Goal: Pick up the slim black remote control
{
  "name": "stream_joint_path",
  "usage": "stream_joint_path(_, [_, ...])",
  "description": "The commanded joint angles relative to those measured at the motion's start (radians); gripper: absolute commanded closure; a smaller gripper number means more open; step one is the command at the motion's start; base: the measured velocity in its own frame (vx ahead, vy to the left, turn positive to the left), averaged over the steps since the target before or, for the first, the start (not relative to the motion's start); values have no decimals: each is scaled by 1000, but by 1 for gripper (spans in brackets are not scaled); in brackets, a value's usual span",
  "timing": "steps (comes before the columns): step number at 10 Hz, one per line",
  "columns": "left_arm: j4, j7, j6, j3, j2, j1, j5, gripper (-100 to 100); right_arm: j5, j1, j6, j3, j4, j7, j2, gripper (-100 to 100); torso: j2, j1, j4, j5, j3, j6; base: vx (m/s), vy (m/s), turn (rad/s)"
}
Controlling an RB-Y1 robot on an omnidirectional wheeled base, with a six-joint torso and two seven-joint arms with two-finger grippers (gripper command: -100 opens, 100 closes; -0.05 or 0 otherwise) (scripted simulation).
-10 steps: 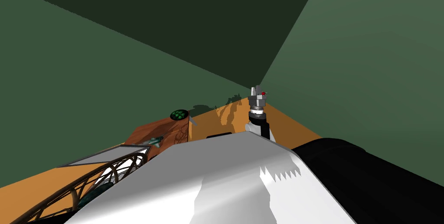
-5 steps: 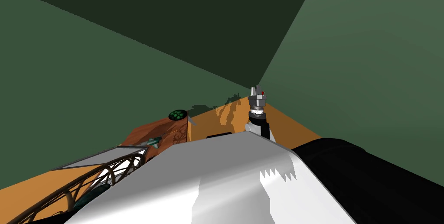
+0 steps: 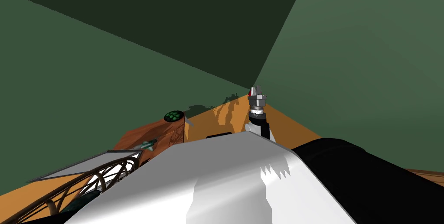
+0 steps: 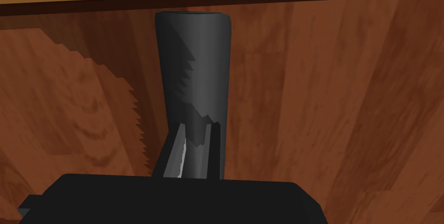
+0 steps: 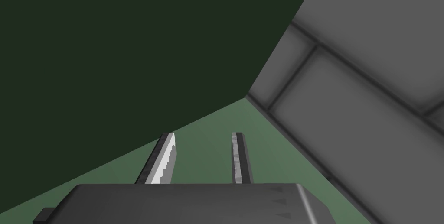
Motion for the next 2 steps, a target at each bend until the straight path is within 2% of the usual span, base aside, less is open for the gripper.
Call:
stream_joint_path(1, [0,0,0,0,0,0,0,100,0,0,0,0,0,0,0,0,0,0,0,0,0,0,-25,-29,-34])
stream_joint_path(2, [0,2,3,1,3,0,2,0,0,0,0,0,0,0,0,0,-1,2,0,1,-1,-1,0,0,0])
